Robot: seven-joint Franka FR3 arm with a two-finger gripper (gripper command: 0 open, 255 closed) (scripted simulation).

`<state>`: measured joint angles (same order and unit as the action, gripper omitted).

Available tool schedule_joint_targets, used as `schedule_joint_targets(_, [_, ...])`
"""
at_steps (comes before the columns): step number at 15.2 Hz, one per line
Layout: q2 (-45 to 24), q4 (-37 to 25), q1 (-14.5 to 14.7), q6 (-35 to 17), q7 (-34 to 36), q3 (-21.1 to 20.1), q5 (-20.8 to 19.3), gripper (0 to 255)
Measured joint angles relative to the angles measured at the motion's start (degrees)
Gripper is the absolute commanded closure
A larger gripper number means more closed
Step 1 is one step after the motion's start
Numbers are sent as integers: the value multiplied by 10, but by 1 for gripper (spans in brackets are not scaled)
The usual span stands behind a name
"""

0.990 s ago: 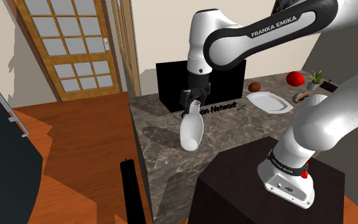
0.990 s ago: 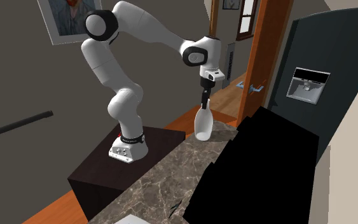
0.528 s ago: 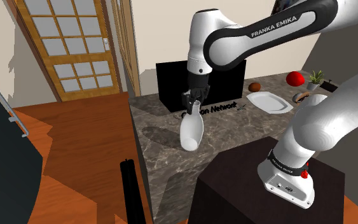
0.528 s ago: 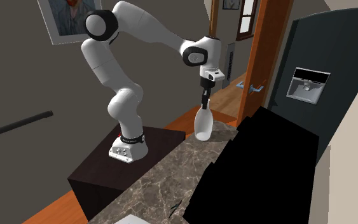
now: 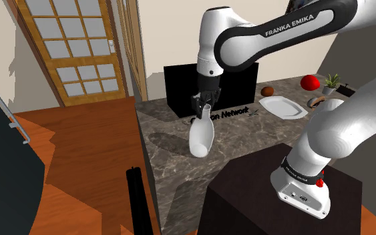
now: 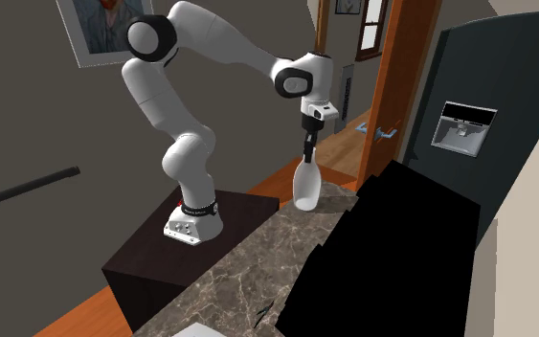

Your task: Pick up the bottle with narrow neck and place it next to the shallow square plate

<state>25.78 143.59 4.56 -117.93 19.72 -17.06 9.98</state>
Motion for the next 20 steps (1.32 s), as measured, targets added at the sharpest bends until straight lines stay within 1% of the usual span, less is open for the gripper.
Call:
schedule_joint_targets(8, [20,-45,0,65,3,6,-2,255])
schedule_joint_targets(20, [31,-129,-4,159,4,19,-10,255])
